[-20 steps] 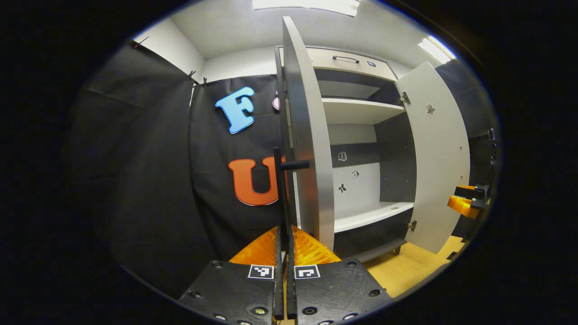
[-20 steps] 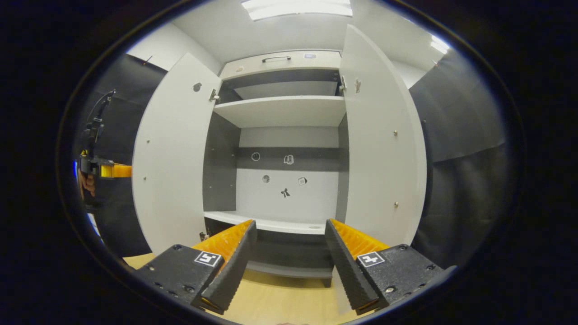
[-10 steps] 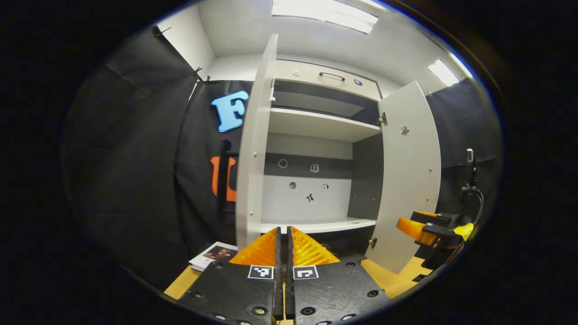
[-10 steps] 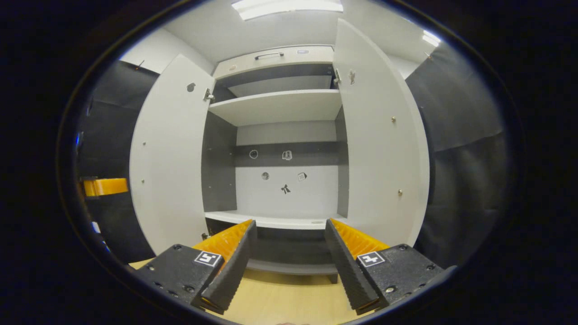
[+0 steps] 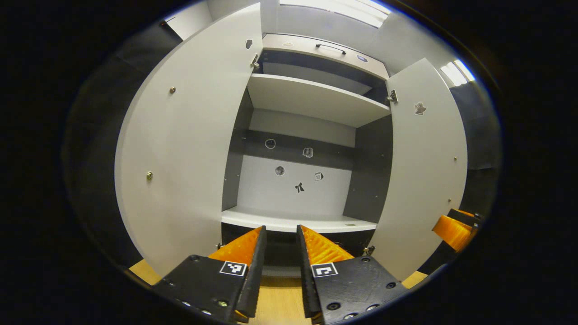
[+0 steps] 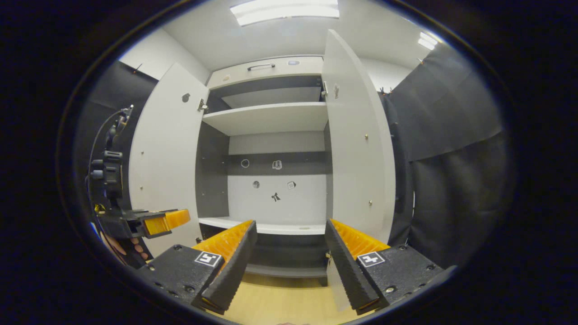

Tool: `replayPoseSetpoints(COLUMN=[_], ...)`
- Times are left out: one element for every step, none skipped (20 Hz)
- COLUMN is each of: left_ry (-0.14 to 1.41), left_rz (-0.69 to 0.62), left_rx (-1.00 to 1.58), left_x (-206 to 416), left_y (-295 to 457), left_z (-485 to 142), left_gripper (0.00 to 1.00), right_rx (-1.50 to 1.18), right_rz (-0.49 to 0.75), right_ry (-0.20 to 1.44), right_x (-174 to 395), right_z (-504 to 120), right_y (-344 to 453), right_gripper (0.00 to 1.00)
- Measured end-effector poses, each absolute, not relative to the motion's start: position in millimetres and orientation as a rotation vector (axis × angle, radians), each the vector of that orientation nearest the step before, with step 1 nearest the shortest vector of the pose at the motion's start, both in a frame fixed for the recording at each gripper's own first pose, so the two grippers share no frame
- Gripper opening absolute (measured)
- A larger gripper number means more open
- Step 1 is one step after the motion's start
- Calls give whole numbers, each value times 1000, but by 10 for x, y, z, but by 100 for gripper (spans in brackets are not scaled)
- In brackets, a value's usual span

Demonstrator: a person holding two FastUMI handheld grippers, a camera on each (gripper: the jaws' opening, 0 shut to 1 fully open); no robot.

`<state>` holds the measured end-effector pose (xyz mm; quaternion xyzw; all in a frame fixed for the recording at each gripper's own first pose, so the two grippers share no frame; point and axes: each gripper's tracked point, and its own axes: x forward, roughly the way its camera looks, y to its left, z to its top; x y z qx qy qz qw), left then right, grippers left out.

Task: Open the right door of the double-door shoe cabinet with the right hand, and open the left door with the left hand.

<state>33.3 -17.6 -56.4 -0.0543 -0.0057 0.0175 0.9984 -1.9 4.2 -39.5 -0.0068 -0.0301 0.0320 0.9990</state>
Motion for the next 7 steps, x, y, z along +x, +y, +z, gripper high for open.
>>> replayPoseSetpoints(left_ry=[-28, -41, -52, -66, -79, -93, -101], left_rz=[42, 38, 41, 52, 71, 96, 114], left_rx=[-102, -95, -83, -69, -49, -29, -10], left_x=[313, 305, 297, 271, 249, 213, 180], left_y=[-171, -182, -173, -140, -105, -60, -48], left_z=[-516, -475, -432, -394, -352, -308, -271], left_gripper=[49, 41, 87, 81, 92, 93, 93], right_rx=[-16, -14, -9, -2, 3, 5, 2], right_rz=[61, 60, 61, 63, 63, 63, 61], right_ry=[-60, -59, -55, -50, -48, -47, -45], right_x=[-5, 16, 36, 63, 78, 94, 100], right_z=[-403, -411, -424, -437, -445, -450, -454], right_y=[19, 14, 17, 23, 25, 22, 15], right_gripper=[95, 94, 94, 94, 94, 94, 94])
